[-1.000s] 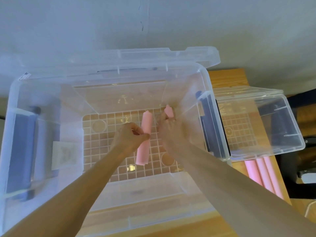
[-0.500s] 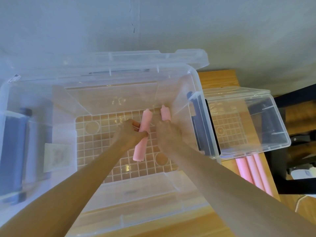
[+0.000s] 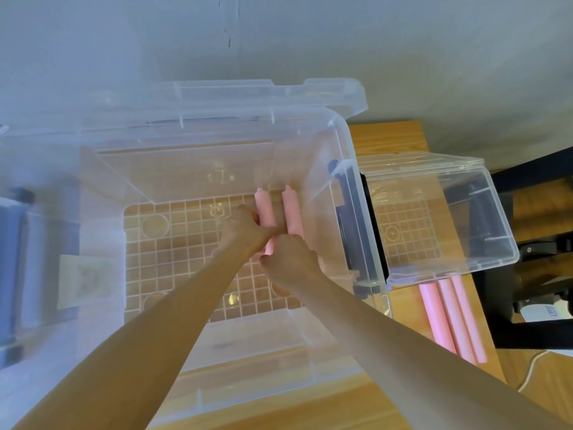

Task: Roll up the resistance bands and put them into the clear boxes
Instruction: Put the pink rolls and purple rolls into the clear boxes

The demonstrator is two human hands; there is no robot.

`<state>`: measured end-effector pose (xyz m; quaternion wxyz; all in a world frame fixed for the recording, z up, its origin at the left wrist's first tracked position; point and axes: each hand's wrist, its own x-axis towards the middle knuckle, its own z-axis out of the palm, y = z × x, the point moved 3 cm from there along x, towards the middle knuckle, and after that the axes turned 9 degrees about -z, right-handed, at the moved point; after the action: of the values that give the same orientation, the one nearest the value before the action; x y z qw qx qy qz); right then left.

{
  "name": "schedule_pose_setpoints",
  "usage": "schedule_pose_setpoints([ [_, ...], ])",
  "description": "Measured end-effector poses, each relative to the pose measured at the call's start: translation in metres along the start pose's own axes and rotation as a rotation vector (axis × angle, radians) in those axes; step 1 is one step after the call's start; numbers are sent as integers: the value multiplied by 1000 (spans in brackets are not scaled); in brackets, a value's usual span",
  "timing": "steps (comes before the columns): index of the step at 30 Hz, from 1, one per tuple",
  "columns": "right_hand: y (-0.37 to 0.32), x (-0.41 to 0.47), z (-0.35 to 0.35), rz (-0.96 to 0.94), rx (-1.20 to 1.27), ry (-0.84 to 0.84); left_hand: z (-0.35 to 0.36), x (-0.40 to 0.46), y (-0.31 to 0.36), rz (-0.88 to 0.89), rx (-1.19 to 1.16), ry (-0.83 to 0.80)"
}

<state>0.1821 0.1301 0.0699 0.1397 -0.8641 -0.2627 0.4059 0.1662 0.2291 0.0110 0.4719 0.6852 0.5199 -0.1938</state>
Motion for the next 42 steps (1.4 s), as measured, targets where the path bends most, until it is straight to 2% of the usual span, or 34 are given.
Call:
schedule_pose_setpoints([
  [9, -3, -24, 5, -112, -224, -170, 6, -2, 6, 61, -41, 14],
  [16, -2, -25, 6, -120, -378, -247, 5, -13, 20, 169, 25, 74],
  [21, 1, -28, 8, -87, -410, -312, 10, -9, 16, 173, -56, 103],
  [26, -1, -26, 6, -75, -415, -323, 6, 1, 12, 129, -149, 23],
  [37, -1, -28, 2, -48, -434, -387, 7, -7, 7, 101, -161, -64],
  [42, -2, -37, -4, -96, -481, -373, 5, -18, 4, 89, -144, -89],
])
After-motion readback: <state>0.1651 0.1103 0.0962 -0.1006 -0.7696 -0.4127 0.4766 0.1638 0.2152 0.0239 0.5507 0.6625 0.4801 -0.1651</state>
